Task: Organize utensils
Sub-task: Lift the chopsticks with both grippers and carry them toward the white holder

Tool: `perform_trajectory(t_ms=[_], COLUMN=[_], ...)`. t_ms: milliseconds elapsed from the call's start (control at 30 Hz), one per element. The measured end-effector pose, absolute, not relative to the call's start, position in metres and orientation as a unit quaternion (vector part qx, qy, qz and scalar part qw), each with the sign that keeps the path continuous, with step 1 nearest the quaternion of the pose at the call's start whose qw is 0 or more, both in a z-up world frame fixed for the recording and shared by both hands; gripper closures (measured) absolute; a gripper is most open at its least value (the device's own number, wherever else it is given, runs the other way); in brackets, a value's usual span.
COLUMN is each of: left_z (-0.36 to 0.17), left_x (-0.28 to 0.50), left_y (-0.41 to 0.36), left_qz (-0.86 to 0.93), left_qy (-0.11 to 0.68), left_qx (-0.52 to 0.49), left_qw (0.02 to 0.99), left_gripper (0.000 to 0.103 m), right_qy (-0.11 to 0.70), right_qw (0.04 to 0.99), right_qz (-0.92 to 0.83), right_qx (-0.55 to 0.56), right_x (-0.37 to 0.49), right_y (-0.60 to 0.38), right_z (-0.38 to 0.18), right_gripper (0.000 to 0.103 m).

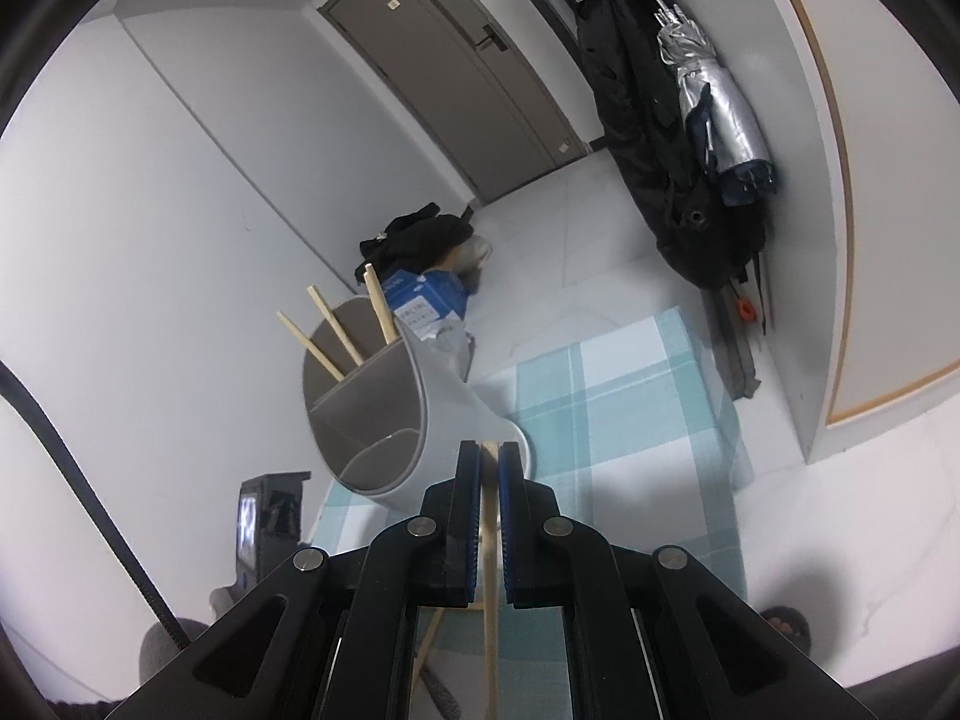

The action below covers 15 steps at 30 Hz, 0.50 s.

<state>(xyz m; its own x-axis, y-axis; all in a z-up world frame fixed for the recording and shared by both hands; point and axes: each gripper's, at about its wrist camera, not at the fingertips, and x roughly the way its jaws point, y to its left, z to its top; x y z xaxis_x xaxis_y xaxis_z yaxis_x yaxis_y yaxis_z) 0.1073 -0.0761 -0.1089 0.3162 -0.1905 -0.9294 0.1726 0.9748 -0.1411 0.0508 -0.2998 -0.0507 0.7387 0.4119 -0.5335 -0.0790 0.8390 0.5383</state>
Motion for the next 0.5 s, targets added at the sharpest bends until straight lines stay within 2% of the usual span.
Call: perform_trajectory(t_ms=[33, 67, 133, 233, 500], left_z=[-0.108, -0.107, -0.108, -0.104, -0.079], left_x=[0.106, 0.106, 0.105, 0.104, 0.09], left_y=[-0.077, -0.078, -0.081, -0.081, -0.071], left_qz=[-0.113, -0.117, -0.117, -0.116, -0.121], left_qy=[0.573, 0.573, 0.574, 0.569, 0.526], left_qx=[-0.008, -0.008, -0.006, -0.015, -0.033], left_qw=[0.812, 0.811, 0.81, 0.814, 0.841], left_gripper=[0.072, 0.077, 0.093, 0.101, 0.103], right_qy=[0.334, 0.334, 0.335, 0.332, 0.32], right_qw=[0.899, 0.899, 0.898, 0.899, 0.906], right_qz=[0.137, 0.137, 0.137, 0.139, 0.151], right_qx=[0.249, 0.25, 0.251, 0.251, 0.233], right_x=[0.05, 0.05, 0.049, 0.048, 0.044], right_y=[-0.3, -0.301, -0.302, -0.302, -0.29], right_z=[-0.051, -0.051, -0.051, -0.049, -0.043], right_gripper=[0.098, 0.098, 0.098, 0.098, 0.098])
